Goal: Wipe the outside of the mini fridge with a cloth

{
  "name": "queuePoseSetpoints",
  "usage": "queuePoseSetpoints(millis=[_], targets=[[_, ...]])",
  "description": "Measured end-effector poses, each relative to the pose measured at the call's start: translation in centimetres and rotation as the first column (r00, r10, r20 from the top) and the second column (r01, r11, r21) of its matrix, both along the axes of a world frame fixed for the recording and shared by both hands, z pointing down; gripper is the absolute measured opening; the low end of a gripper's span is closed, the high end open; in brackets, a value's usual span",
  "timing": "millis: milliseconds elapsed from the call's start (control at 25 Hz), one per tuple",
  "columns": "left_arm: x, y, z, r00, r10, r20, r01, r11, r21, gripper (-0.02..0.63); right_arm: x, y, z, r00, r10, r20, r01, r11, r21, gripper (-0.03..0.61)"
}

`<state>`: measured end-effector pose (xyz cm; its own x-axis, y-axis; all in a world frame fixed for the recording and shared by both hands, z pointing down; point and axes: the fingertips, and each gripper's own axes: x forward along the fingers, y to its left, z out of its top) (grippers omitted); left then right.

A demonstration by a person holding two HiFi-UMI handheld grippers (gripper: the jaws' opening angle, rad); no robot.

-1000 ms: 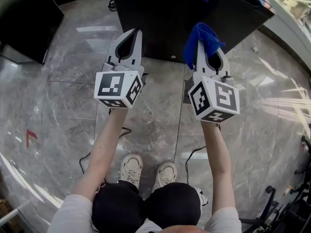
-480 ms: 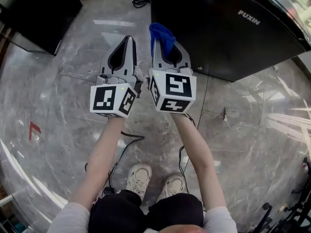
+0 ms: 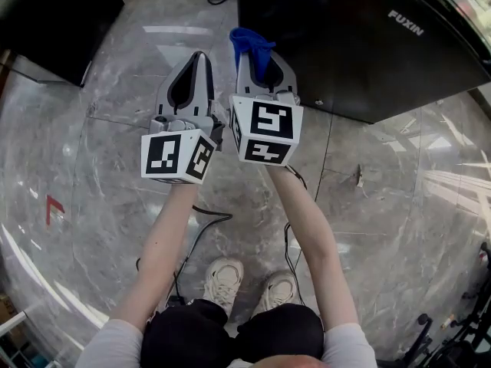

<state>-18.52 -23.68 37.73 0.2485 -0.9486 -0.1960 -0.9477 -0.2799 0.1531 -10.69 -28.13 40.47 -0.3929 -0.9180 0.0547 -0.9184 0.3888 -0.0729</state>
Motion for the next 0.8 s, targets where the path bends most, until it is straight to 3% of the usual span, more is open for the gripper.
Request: queuePoseSetpoints(millis=[440, 800], targets=[[5.4, 0.6, 0.6, 0.996, 0.088, 0.019, -0.087, 0.996, -0.018, 0.005, 7.5, 1.7, -0.5, 0.994, 0.104, -0.017, -0.104, 0.994, 0.022, 0.061], [12.1, 1.6, 0.7, 0.978, 0.198, 0.064, -0.196, 0.980, -0.035, 0.005, 17.9, 3.4, -1.0, 0.968, 0.245, -0.044, -0.244, 0.969, 0.030, 0.062]])
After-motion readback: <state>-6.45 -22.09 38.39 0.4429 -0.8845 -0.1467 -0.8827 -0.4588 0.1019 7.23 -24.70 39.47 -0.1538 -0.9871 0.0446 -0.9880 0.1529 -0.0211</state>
